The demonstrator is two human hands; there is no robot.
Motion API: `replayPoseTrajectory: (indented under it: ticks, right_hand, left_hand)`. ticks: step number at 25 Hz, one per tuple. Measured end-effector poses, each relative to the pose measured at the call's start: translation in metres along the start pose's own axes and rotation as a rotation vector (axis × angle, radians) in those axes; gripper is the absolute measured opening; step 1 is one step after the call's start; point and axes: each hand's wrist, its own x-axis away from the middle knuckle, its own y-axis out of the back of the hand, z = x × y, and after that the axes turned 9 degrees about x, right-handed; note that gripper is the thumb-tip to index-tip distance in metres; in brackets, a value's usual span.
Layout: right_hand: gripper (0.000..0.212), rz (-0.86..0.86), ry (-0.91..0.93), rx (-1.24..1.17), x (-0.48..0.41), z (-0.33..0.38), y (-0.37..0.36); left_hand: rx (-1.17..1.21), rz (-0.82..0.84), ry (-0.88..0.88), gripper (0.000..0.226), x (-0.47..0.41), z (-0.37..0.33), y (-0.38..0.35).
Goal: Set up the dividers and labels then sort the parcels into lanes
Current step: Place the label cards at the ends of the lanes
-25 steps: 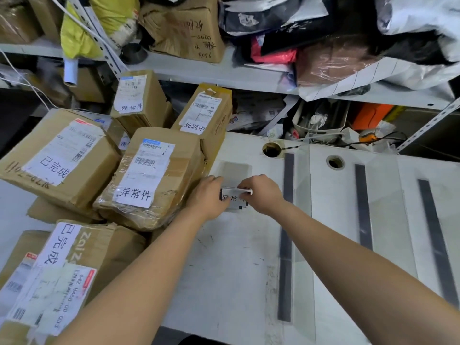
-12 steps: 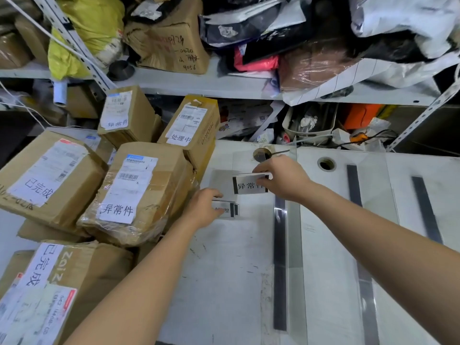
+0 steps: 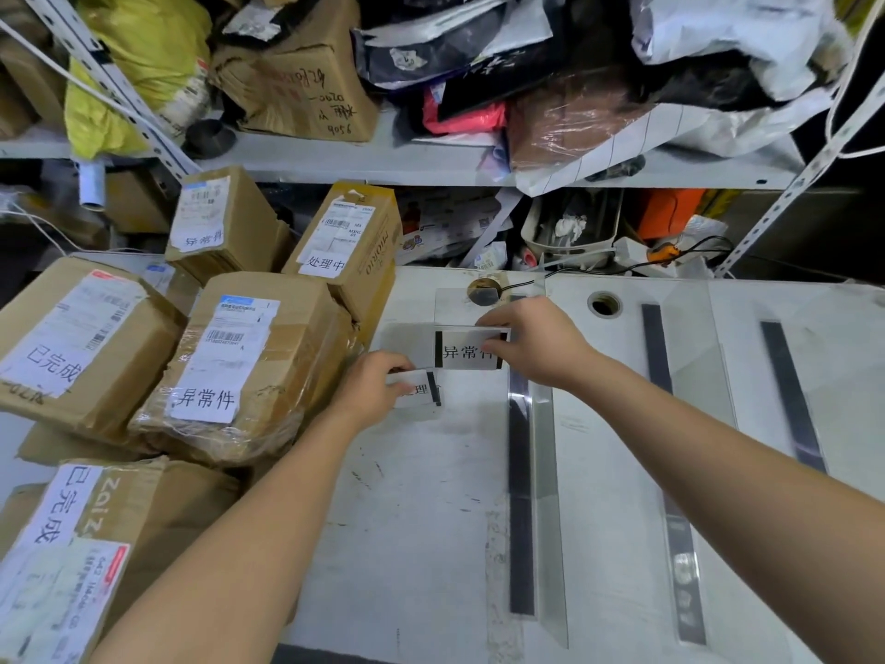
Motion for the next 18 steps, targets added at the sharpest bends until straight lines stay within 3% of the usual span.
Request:
replayPoseTrajectory:
  ticks: [10, 18]
  right_hand:
    - [0.030, -0.115, -0.020, -0.005, 0.044, -0.004, 0.052]
    - [0.035, -0.223, -0.041, -0.009, 0.094, -0.023, 0.088]
  left_hand:
    - [0.053, -0.039, -0.126, 0.031, 0.026, -0.062, 0.028]
    - [-0.003, -0.048, -0.179, 0.027, 0.043, -0.104, 0.037]
